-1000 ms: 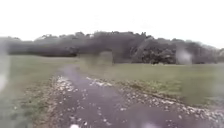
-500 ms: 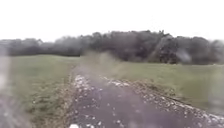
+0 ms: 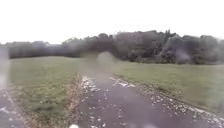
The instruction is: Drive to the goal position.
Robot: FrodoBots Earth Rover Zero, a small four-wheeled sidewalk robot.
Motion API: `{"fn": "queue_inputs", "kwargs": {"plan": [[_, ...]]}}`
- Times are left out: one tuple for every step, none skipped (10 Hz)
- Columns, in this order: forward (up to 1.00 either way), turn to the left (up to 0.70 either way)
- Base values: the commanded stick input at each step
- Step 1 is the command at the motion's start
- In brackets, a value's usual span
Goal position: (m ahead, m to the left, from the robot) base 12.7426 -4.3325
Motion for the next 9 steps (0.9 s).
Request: {"fn": "queue_inputs", "kwargs": {"plan": [[0.7, 0.0], [0.7, 0.0], [0.7, 0.0], [0.7, 0.0], [0.7, 0.0], [0.7, 0.0], [0.7, 0.0], [0.7, 0.0], [0.7, 0.0]]}}
